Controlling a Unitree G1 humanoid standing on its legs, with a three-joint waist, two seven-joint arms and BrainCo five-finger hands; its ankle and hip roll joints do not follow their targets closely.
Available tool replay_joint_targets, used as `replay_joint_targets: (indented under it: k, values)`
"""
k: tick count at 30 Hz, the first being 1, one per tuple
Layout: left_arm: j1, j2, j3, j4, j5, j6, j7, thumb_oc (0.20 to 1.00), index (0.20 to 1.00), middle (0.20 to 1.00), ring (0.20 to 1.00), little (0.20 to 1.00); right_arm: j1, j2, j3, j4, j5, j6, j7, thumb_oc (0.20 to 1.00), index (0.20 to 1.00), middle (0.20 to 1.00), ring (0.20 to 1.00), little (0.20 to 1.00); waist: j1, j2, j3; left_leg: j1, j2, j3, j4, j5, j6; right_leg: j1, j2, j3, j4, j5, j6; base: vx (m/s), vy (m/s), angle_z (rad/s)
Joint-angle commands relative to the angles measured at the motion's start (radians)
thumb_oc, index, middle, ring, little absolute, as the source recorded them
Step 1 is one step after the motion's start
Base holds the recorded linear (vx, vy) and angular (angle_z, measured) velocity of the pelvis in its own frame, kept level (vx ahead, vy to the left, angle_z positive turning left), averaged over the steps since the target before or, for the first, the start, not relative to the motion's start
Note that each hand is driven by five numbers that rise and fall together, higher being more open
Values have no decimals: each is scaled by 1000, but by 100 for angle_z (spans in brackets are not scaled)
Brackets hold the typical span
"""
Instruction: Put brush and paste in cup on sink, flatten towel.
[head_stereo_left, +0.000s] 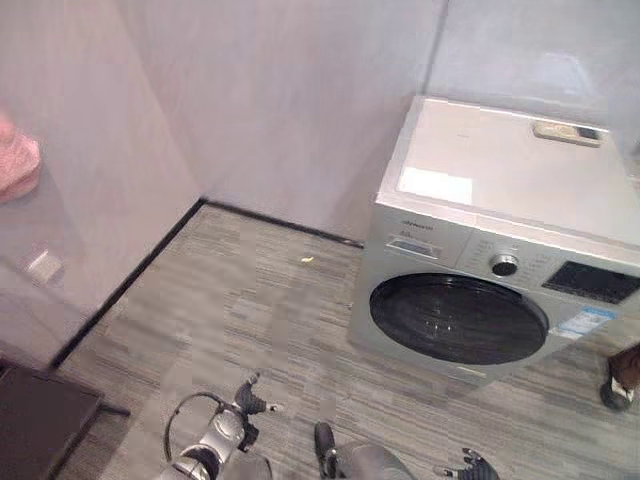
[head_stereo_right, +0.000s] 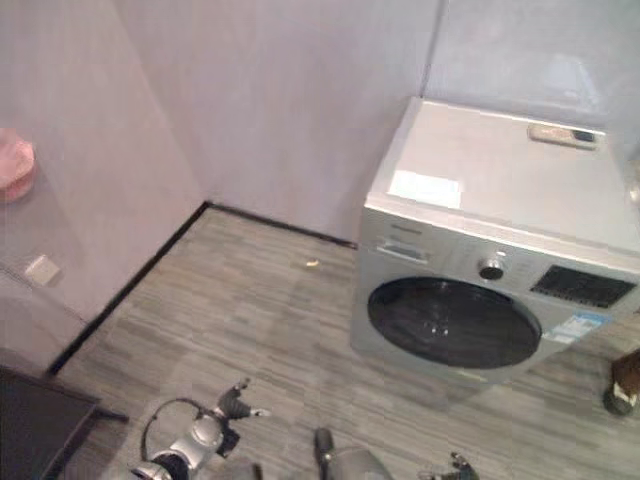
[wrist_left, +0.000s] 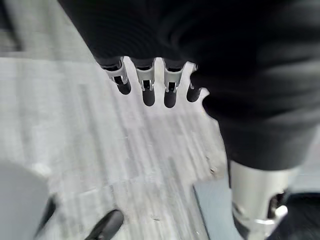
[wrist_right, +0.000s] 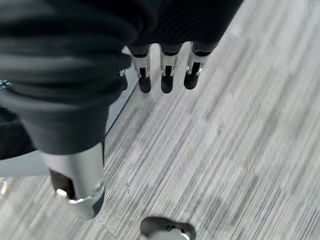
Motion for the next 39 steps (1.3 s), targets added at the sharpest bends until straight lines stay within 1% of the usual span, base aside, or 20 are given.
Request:
replay_joint_targets:
  k: [1,5,8,9,12,14,15,16,17,19,21,22,23,29,33,34,35,36,37,39]
  values:
    - [10,52,37,-31,-7,-22,36,1000,1000,1000,1000,1000,37,-69,3,-85,-47,-28,-11,1000,1000,1000,1000,1000,31,39,14,38,-36,-1,-442,120,36,167,-16,114,-16,38,15,514,112,71]
    - [31,64,64,-31,-23,-26,39,1000,1000,1000,1000,1000,29,-73,17,-92,-76,-28,-11,1000,1000,1000,1000,1000,58,47,12,-16,34,22,-601,183,4,240,-42,125,-29,1,28,500,146,32]
    - [81,78,108,-27,-34,-24,35,1000,1000,1000,1000,1000,30,-57,29,-99,-96,-15,8,1000,1000,1000,1000,1000,60,63,-29,26,66,166,-601,222,13,346,-84,133,-31,-58,61,699,289,-7]
    - [83,79,110,-18,-39,-22,36,1000,1000,1000,1000,1000,23,-54,34,-93,-96,-16,12,1000,1000,1000,1000,1000,86,56,-38,6,41,101,-557,242,23,357,-108,144,-3,-58,68,790,362,2]
    - [81,83,96,-14,-23,-20,30,1000,1000,1000,1000,1000,17,-40,31,-92,-104,-20,23,1000,1000,1000,1000,1000,109,21,-49,-26,7,77,-464,207,37,371,-165,149,47,18,97,486,288,-45]
    - [104,100,70,-33,11,-23,13,1000,1000,1000,1000,1000,29,-29,26,-100,-114,-14,35,1000,1000,1000,1000,1000,109,-9,-59,4,-60,93,-411,119,87,312,-229,176,185,261,125,428,351,-36]
    - [104,100,70,-33,11,-23,13,1000,1000,1000,1000,1000,29,-29,26,-100,-114,-14,35,1000,1000,1000,1000,1000,109,-9,-59,4,-60,93,-411,119,87,312,-229,176,185,261,125,414,380,-42]
    - [107,123,62,-59,18,-24,4,1000,1000,1000,1000,1000,23,-24,39,-119,-115,-14,48,1000,1000,1000,1000,1000,116,5,-52,43,-80,80,-426,87,110,244,-215,182,290,348,109,269,255,-22]
    - [107,123,61,-59,18,-24,4,1000,1000,1000,1000,1000,23,-24,39,-119,-115,-14,48,1000,1000,1000,1000,1000,117,6,-52,42,-79,80,-426,87,110,243,-215,182,290,348,109,655,462,-25]
    - [106,137,42,-85,43,-25,0,1000,1000,1000,1000,1000,21,-17,51,-134,-99,-17,58,1000,1000,1000,1000,1000,96,19,-46,102,-119,33,-444,46,134,192,-121,238,369,327,101,522,326,-5]
    - [94,148,57,-72,36,-24,9,1000,1000,1000,1000,1000,19,-7,63,-153,-95,-22,55,1000,1000,1000,1000,1000,74,39,-24,218,-147,-12,-503,20,138,50,-112,125,324,200,73,454,313,70]
    - [94,147,57,-72,36,-24,9,1000,1000,1000,1000,1000,19,-8,63,-153,-95,-22,55,1000,1000,1000,1000,1000,72,40,-25,216,-146,-13,-503,22,138,50,-111,123,321,203,73,553,136,65]
    - [88,143,66,-56,24,-26,11,1000,1000,1000,1000,1000,28,-9,66,-168,-75,-29,62,1000,1000,1000,1000,1000,35,63,-20,284,-156,-72,-519,12,130,-47,-9,164,249,101,66,551,77,38]
    - [65,116,109,35,-28,-28,9,1000,1000,1000,1000,1000,41,4,57,-132,-76,-22,61,1000,1000,1000,1000,1000,-38,39,-3,470,-191,-218,-561,-46,107,-160,24,256,-63,224,123,512,10,102]
    - [80,98,103,42,-15,-19,6,1000,1000,1000,1000,1000,51,3,67,-85,-81,-18,68,1000,1000,1000,1000,1000,-74,40,-36,539,-167,-308,-483,-70,78,-126,58,254,33,225,89,522,-167,111]
    - [87,92,103,53,-16,-20,5,1000,1000,1000,1000,1000,53,-3,71,-70,-85,-13,69,1000,1000,1000,1000,1000,-74,40,-42,528,-171,-310,-422,-72,63,-102,69,265,44,214,71,554,-232,127]
    - [84,77,103,60,-26,-12,7,1000,1000,1000,1000,1000,43,-11,65,-61,-93,-14,63,1000,1000,1000,1000,1000,-75,45,-42,454,-144,-254,-237,13,17,-54,53,227,37,209,51,359,-154,87]
    - [84,77,103,60,-26,-12,7,1000,1000,1000,1000,1000,43,-11,65,-61,-93,-14,63,1000,1000,1000,1000,1000,-76,43,-45,450,-147,-256,-238,16,17,-57,50,226,36,211,52,384,-257,78]
    - [53,79,88,44,-44,-9,20,1000,1000,1000,1000,1000,23,-35,53,-64,-79,-13,42,1000,1000,1000,1000,1000,-66,6,-13,278,-94,-92,-62,44,10,4,-5,191,27,171,23,252,-189,86]
    - [47,80,84,39,-41,-10,23,1000,1000,1000,1000,1000,21,-38,59,-66,-78,-13,41,1000,1000,1000,1000,1000,-57,1,-8,243,-54,-19,-74,21,21,26,-16,178,24,151,16,231,-110,86]
